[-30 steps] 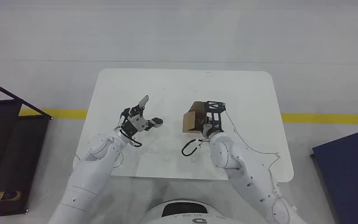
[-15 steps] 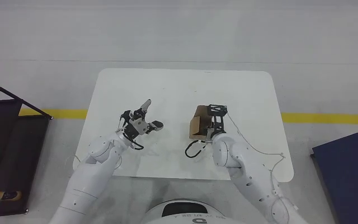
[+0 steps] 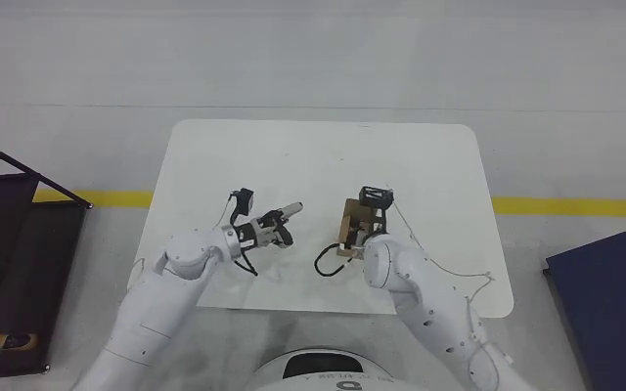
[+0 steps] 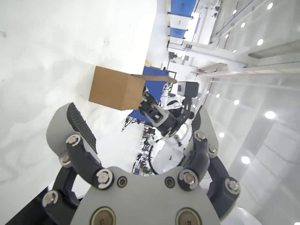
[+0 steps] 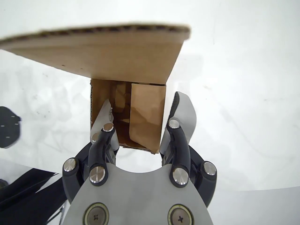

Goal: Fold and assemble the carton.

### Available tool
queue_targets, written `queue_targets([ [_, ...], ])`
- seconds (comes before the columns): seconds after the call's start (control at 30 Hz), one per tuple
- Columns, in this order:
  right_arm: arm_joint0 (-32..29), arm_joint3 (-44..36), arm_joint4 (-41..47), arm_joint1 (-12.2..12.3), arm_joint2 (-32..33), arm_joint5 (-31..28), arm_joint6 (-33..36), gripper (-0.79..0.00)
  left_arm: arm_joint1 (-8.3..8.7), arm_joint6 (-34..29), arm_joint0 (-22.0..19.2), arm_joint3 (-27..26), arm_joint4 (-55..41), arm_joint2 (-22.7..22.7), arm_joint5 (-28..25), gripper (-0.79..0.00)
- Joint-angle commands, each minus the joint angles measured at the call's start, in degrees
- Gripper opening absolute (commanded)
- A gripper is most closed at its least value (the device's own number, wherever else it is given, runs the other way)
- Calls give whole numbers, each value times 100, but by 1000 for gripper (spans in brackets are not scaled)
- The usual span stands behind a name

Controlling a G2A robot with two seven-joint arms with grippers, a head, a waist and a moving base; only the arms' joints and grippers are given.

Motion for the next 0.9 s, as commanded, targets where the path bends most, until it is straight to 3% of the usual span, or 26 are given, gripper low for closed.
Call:
queue_targets([
  [0.0, -125, -59, 314, -11, 144, -12, -294, -360, -11, -37, -104, 43, 185, 132, -12, 0],
  [0.13, -498, -288, 822, -18, 483, -130, -1021, -434, -46, -147, -357, 108, 691, 511, -22, 0],
  [0.27, -1016, -584, 1540, -16, 947, -432, -1808, -413, -112, -309, -709, 262, 1081, 947, -16, -9],
  [0.43, -1733, -712, 2887, -18, 1728, -1327, -2826, -394, -248, -297, -1175, 690, 1203, 1419, -13, -80],
  [0.63, -2110, -574, 3548, 8, 2071, -2078, -3039, -348, -419, -235, -1711, 1253, 1544, 1953, -18, -209],
  [0.87, -2163, -255, 4320, 12, 2264, -2556, -3017, -354, -607, -212, -2086, 1637, 1490, 2343, -179, -175],
])
